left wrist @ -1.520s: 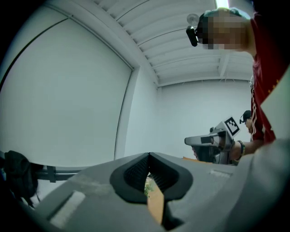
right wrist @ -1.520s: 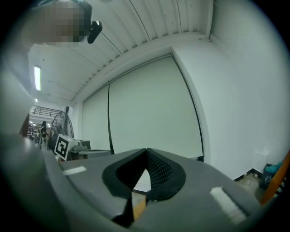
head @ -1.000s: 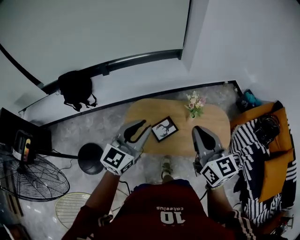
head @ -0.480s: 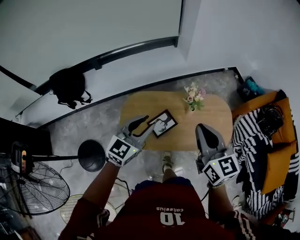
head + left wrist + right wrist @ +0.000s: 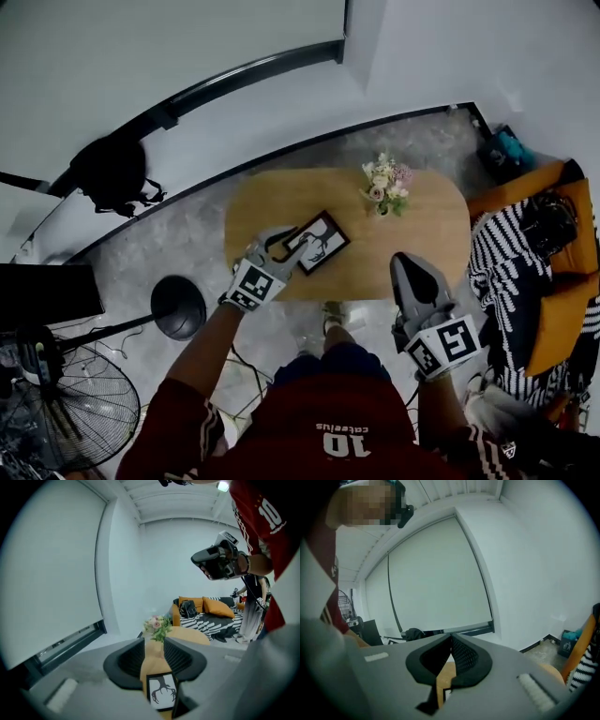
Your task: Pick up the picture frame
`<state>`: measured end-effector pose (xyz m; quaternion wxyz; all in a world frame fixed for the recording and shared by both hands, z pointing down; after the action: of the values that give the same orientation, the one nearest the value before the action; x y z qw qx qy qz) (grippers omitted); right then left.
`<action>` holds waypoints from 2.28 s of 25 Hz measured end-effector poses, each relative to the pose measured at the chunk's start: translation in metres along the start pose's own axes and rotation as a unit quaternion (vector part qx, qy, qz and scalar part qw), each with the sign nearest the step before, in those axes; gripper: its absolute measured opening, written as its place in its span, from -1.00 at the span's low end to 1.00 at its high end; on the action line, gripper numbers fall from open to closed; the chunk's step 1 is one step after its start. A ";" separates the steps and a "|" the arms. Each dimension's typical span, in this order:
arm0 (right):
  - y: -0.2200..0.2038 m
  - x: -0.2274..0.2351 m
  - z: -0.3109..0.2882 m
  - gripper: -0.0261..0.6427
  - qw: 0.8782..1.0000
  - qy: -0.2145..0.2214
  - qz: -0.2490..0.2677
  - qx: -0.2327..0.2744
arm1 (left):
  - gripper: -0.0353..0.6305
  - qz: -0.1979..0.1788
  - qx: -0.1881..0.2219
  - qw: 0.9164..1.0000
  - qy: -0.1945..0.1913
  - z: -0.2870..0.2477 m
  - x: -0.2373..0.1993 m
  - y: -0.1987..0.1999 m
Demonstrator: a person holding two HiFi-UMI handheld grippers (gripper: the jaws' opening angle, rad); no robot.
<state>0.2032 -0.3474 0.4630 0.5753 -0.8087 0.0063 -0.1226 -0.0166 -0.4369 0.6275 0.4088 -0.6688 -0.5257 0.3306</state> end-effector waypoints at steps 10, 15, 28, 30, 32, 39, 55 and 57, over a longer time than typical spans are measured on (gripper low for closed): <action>-0.056 0.038 -0.037 -0.94 0.999 -0.013 -0.015 -0.031 | -0.48 0.027 -0.089 0.995 -0.034 -0.107 -0.038 -0.133; -0.096 0.052 -0.045 -0.94 0.999 -0.023 -0.021 -0.037 | -0.48 0.036 -0.143 0.988 -0.033 -0.149 -0.052 -0.200; -0.155 0.070 -0.036 -0.94 0.996 -0.057 -0.043 -0.053 | -0.48 0.044 -0.231 0.971 -0.049 -0.199 -0.071 -0.294; -0.156 0.071 -0.036 -0.94 0.996 -0.059 -0.046 -0.052 | -0.53 0.041 -0.234 0.969 -0.063 -0.202 -0.069 -0.296; -0.155 0.069 -0.038 -0.94 0.996 -0.057 -0.053 -0.048 | -0.66 0.044 -0.236 0.968 -0.071 -0.204 -0.067 -0.296; -0.152 0.058 -0.045 -0.94 0.996 -0.046 -0.066 -0.044 | -0.69 0.176 -0.219 0.956 -0.083 -0.202 -0.075 -0.293; -0.129 0.051 -0.025 -0.94 0.996 -0.044 -0.059 -0.059 | -0.69 0.212 -0.171 0.961 -0.038 -0.161 -0.072 -0.243; -0.118 0.045 -0.018 -0.94 0.996 -0.040 -0.063 -0.055 | -0.69 0.217 -0.157 0.963 -0.028 -0.146 -0.072 -0.226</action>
<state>0.2277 -0.3308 0.5868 0.5211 -0.8421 -0.0608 -0.1252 -0.0038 -0.5108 0.8955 0.2018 -0.8130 -0.4247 0.3433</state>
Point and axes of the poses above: the fingertips, and each gripper's own axes: z backward along the fingers, x to its right, y out of its top, the point moved 6 cm from there along z, backward along the fingers, and after that the axes turned 14 degrees about -y, right-handed, at the moved point
